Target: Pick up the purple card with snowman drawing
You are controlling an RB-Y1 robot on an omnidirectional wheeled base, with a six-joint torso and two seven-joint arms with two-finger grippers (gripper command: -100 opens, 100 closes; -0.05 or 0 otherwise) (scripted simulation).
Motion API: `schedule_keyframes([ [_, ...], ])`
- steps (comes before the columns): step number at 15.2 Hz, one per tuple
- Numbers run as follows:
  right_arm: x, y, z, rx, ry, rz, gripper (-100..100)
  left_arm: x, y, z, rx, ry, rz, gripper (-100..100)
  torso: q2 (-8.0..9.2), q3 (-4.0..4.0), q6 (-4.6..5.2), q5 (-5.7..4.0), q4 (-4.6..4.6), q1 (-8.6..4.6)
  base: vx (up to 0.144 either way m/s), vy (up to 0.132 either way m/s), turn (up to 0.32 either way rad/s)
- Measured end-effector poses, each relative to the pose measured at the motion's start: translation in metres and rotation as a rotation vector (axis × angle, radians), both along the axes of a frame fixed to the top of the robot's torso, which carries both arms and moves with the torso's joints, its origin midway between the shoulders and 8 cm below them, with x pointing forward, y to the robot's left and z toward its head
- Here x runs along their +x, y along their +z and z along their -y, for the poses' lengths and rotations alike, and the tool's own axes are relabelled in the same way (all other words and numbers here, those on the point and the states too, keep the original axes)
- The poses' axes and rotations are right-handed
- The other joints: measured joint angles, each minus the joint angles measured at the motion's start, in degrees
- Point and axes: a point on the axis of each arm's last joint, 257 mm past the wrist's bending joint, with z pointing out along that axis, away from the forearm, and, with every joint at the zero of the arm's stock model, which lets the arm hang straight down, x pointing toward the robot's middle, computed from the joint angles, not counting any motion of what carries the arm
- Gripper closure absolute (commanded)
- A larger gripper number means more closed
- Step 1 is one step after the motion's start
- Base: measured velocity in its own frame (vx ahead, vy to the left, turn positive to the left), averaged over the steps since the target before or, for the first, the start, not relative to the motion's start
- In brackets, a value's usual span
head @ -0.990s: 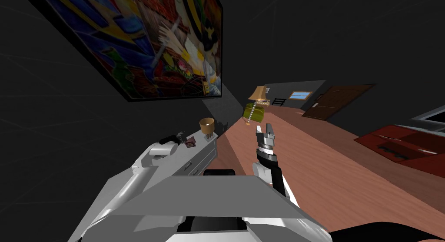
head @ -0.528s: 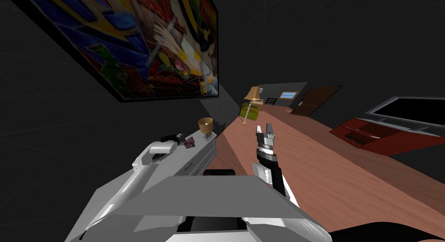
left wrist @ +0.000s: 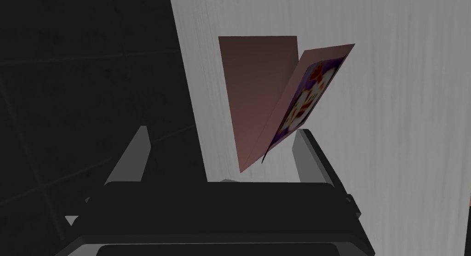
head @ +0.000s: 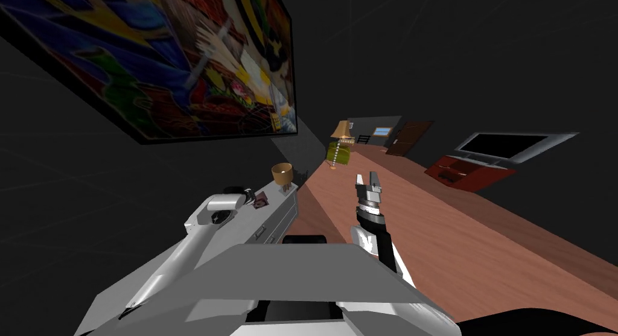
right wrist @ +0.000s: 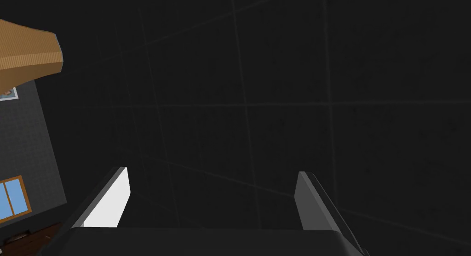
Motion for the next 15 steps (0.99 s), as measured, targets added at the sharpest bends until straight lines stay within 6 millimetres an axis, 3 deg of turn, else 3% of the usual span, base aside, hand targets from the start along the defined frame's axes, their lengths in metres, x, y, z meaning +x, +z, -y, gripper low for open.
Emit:
schedule_keyframes([
  [12,0.0,0.0,0.0,0.0,0.0,0.0,0,-0.034,-0.024,-0.012,-0.094,0.114,-0.187,-100,-0.13,-0.07,-0.01,0.0,-0.02,0.0,-0.037,0.049,-0.179],
  [15,0.0,0.0,0.0,0.0,0.0,0.0,0,-0.037,-0.028,-0.013,-0.103,0.126,-0.205,-100,-0.21,-0.11,-0.06,-0.01,-0.04,-0.12,-0.007,0.008,-0.013],
])
